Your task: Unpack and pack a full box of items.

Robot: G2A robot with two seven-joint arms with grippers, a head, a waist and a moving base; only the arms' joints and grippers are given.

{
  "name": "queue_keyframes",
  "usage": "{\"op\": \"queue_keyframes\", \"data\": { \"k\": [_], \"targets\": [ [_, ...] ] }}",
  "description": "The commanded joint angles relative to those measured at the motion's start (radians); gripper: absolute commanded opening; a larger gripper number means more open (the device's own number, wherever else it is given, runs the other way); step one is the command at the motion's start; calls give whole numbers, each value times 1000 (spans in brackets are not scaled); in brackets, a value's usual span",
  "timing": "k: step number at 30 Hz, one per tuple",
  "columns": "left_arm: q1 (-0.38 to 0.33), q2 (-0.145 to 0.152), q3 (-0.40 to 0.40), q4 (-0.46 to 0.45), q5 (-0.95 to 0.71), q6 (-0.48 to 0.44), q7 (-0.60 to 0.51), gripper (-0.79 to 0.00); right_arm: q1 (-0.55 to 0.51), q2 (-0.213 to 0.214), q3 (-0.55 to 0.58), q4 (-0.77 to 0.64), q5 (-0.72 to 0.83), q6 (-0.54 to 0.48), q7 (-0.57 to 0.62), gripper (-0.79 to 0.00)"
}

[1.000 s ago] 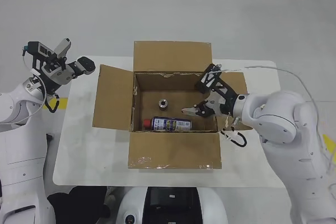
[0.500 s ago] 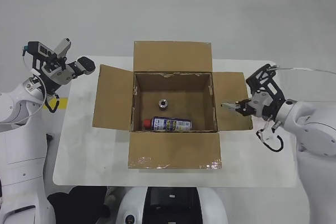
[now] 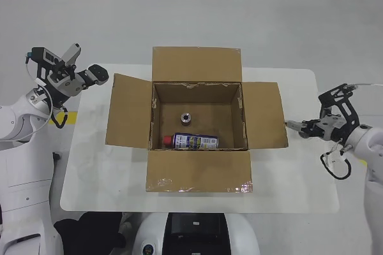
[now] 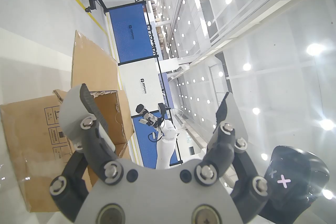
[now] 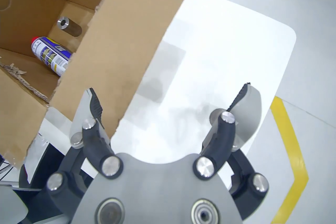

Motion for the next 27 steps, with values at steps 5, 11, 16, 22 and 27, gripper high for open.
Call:
{"op": "queue_keyframes", "data": {
  "k": [5,11,16,22,27],
  "targets": [
    [0,0,0,0,0,0,0,0,-10,10,5,35,8,5,-2,0],
    [0,0,0,0,0,0,0,0,3,21,7,116,-23,38,-13,0],
    [0,0,0,0,0,0,0,0,18,30,4,188,-47,42,-30,0],
    [0,0,0,0,0,0,0,0,51,40,-12,284,-73,41,-44,0],
    [0,0,0,0,0,0,0,0,78,47,-28,357,-85,37,-62,0]
  ]
}}
